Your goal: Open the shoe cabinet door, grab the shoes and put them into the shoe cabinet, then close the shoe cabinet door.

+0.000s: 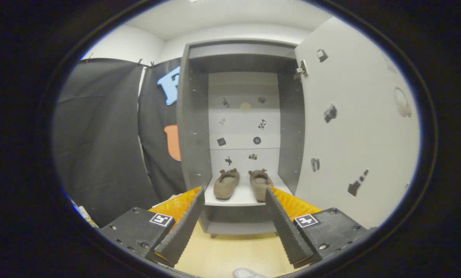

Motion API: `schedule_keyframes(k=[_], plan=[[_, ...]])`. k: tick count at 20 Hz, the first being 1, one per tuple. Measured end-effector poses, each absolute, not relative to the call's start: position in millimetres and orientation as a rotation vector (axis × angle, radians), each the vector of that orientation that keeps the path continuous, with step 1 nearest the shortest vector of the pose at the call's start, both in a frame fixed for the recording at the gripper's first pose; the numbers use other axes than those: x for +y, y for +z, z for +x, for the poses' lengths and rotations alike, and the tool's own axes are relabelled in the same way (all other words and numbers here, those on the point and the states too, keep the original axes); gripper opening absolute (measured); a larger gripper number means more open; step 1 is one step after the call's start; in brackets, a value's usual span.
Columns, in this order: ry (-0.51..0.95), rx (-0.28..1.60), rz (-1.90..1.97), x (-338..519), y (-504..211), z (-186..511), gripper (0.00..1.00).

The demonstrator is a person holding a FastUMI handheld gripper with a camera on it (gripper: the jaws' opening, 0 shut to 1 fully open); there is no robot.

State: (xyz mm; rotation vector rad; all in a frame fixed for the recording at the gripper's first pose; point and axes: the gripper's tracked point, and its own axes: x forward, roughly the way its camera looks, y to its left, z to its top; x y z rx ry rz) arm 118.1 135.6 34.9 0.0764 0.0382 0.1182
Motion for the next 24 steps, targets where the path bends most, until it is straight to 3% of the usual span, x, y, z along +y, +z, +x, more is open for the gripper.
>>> schedule_keyframes(k=[7,13,19,24], plan=[[0.062,-0.022,0.07,72.3,25.1,3.8,1.0],[-0.056,-0.048,0.072,-33.6,16.0,-43.4,1.0],[-0.144,-0.055,0.146,-149.9,-0.7,-25.7,1.0],[-0.07,-0.016,0.15,-180.1,-14.9,31.7,1.0]])
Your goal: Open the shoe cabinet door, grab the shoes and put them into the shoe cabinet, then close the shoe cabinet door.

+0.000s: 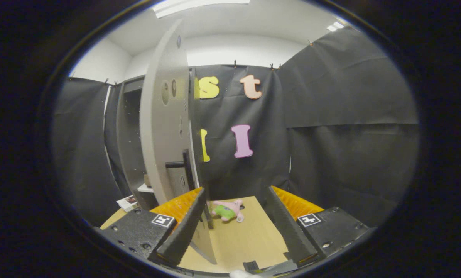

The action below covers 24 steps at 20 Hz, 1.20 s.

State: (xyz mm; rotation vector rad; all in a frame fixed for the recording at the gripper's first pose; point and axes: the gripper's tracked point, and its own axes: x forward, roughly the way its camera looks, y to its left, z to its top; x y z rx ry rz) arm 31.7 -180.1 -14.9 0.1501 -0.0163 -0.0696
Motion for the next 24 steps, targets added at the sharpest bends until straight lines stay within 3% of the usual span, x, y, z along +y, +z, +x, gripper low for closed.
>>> schedule_keyframes(k=[8,15,24], plan=[[0.16,-0.017,0.049,-164.6,-13.8,66.0,1.0],[0.268,-0.001,0.022,-135.2,-13.8,62.8,0.95],[0.263,0.029,0.028,-56.8,-11.8,62.3,0.95]])
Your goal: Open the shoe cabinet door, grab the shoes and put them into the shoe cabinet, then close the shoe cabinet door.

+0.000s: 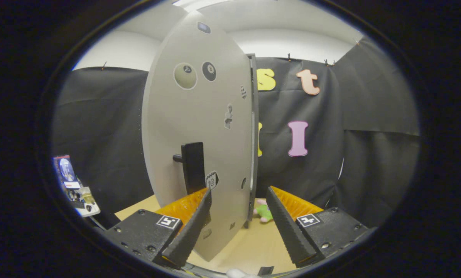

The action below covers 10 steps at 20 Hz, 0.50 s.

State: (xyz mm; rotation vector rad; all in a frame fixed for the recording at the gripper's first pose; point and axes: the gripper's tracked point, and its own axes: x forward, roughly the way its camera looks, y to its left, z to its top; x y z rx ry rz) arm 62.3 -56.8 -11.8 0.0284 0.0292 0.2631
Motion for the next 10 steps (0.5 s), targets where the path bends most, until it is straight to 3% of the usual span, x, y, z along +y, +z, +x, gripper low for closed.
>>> schedule_keyframes(k=[10], plan=[[0.306,0.057,0.04,65.3,-18.5,91.8,0.99]])
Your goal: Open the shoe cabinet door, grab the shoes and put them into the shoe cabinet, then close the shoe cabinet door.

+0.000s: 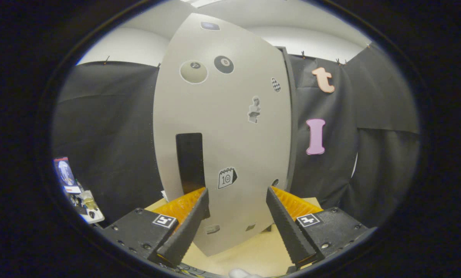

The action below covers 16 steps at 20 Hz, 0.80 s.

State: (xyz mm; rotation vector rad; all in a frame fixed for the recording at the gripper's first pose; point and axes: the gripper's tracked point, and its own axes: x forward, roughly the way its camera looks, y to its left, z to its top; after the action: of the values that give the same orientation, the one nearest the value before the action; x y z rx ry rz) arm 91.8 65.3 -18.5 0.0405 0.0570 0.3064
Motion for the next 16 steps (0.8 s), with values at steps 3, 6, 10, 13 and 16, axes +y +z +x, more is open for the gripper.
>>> schedule_keyframes(k=[3,6,10,13,16], plan=[[0.301,0.072,0.071,81.0,-16.6,84.4,1.0],[0.28,0.067,0.069,85.5,-11.7,69.2,1.0],[0.241,0.047,0.04,76.0,-5.7,41.1,1.0],[0.19,0.051,0.028,55.4,-2.6,20.8,1.0],[0.128,0.031,0.036,29.7,7.7,-0.1,1.0]])
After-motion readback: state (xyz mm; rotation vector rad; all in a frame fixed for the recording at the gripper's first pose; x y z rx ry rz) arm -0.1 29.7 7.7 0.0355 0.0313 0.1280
